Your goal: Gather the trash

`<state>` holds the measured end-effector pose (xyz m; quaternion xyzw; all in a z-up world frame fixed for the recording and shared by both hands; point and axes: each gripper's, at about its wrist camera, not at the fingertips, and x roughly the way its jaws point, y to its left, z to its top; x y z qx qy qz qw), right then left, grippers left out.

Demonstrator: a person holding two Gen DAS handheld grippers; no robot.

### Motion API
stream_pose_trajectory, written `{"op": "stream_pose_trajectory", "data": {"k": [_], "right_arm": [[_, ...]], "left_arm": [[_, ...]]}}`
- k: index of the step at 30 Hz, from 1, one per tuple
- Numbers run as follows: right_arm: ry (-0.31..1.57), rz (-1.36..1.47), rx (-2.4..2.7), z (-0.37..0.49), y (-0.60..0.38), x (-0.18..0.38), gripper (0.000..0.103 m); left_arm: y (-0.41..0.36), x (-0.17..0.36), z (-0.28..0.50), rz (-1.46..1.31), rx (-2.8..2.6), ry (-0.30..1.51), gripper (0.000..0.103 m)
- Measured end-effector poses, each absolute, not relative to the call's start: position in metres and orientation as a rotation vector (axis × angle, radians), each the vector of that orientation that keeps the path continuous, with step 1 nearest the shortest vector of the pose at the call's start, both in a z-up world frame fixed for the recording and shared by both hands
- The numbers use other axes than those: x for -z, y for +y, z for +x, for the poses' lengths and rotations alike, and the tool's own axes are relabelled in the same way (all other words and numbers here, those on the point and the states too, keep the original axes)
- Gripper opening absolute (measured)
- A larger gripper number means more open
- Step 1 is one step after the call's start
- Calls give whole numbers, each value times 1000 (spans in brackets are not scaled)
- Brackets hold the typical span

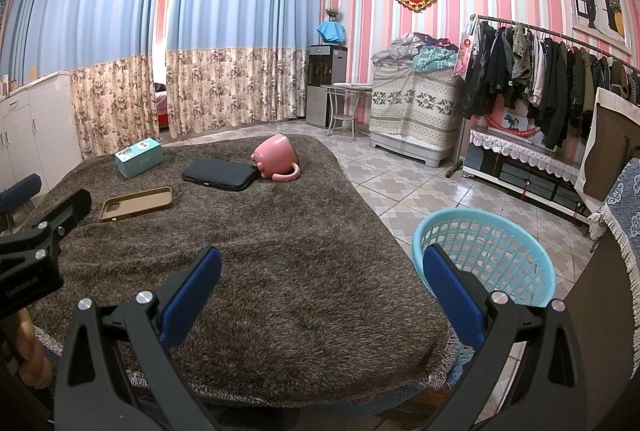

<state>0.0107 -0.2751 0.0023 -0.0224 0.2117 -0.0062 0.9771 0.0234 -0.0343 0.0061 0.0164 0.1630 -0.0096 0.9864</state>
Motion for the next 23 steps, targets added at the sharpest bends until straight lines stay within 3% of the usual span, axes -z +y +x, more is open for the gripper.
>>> {"op": "stream_pose_trajectory", "data": {"k": [23], "right_arm": [[420,-46,10,11,-274,-4,99]], "left_arm": [[-32,-10,22,30,26,328,98]]}}
